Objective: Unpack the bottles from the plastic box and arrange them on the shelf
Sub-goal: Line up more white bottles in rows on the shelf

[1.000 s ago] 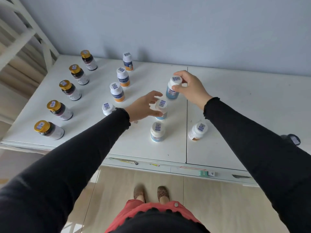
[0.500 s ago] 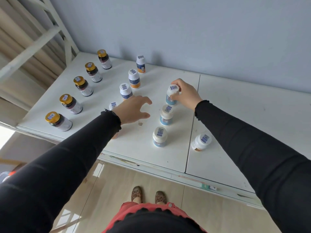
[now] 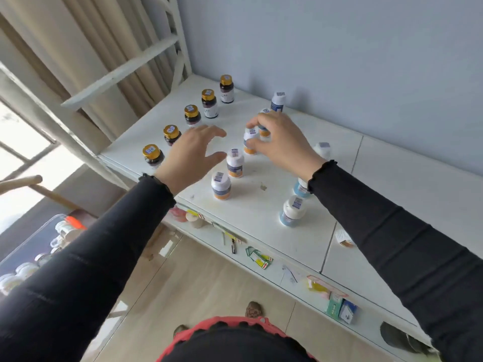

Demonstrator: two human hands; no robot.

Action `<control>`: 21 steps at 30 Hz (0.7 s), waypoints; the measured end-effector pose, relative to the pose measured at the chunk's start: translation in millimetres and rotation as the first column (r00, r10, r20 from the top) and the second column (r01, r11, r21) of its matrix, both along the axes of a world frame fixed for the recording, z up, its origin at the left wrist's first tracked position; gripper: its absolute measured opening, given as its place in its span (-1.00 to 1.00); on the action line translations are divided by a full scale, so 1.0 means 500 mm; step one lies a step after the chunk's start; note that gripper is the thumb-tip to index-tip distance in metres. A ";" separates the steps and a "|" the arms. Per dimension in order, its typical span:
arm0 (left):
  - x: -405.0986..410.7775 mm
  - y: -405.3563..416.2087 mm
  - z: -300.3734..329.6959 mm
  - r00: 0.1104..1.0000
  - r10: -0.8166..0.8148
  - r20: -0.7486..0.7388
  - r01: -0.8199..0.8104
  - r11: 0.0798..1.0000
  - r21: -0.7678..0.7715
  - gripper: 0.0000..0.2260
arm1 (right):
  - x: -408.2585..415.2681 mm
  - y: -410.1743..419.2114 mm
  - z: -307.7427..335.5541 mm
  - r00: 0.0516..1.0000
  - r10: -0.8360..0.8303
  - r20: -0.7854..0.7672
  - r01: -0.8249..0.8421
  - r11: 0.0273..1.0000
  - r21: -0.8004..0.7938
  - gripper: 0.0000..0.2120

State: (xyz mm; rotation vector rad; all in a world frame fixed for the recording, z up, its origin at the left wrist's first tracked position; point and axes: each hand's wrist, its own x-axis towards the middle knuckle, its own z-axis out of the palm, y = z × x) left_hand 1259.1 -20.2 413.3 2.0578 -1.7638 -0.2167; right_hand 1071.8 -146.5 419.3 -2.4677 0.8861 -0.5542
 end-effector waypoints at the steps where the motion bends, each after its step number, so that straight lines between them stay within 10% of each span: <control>1: 0.028 0.034 0.002 0.999 0.036 -0.005 -0.036 0.999 -0.010 -0.63 | 0.038 0.032 0.002 0.999 0.052 -0.007 -0.052 0.999 -0.006 -0.69; 12: 0.402 0.540 -0.074 0.931 0.365 0.011 -0.364 0.925 0.111 -0.65 | 0.508 0.466 -0.073 0.916 0.399 -0.043 -0.394 0.914 0.092 -0.66; 21: 0.675 0.856 -0.204 0.828 0.559 -0.053 -0.521 0.800 0.299 -0.62 | 0.783 0.700 -0.239 0.891 0.409 -0.195 -0.315 0.868 0.383 -0.55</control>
